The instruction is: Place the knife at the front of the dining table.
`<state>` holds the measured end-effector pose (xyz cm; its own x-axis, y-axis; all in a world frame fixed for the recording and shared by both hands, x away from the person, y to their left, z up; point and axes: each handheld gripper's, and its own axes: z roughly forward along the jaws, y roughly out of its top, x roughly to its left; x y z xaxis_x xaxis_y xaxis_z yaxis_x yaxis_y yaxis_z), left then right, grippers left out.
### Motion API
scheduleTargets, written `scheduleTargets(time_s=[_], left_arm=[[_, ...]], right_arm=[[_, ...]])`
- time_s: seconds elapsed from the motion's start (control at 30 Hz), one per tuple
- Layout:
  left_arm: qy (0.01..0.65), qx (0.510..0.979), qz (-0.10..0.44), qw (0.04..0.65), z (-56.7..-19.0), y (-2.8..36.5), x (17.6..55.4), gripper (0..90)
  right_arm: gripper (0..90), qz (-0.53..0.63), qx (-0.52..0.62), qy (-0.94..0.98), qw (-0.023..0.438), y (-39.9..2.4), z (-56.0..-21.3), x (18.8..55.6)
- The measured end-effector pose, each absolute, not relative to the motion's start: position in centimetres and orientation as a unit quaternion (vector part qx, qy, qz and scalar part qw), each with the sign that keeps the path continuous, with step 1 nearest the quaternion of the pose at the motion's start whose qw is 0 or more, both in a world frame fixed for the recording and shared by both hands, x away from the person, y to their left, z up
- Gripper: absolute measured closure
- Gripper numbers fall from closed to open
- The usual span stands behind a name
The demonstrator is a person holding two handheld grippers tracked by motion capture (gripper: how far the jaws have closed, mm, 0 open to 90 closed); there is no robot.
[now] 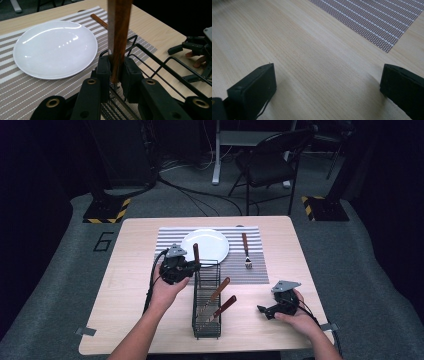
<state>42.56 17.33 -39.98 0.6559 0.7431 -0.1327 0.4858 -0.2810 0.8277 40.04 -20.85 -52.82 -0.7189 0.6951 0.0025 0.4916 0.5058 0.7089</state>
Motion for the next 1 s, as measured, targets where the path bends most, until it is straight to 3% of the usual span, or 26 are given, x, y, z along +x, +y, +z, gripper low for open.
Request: scheduleTargets(time_s=[1.0], left_arm=[[0.369,0.787,0.143,0.473,-35.8,17.3,42.0,80.6]], right_arm=[[0.0,0.356,0.346,0.856,0.143,-20.9,-52.8,40.0]])
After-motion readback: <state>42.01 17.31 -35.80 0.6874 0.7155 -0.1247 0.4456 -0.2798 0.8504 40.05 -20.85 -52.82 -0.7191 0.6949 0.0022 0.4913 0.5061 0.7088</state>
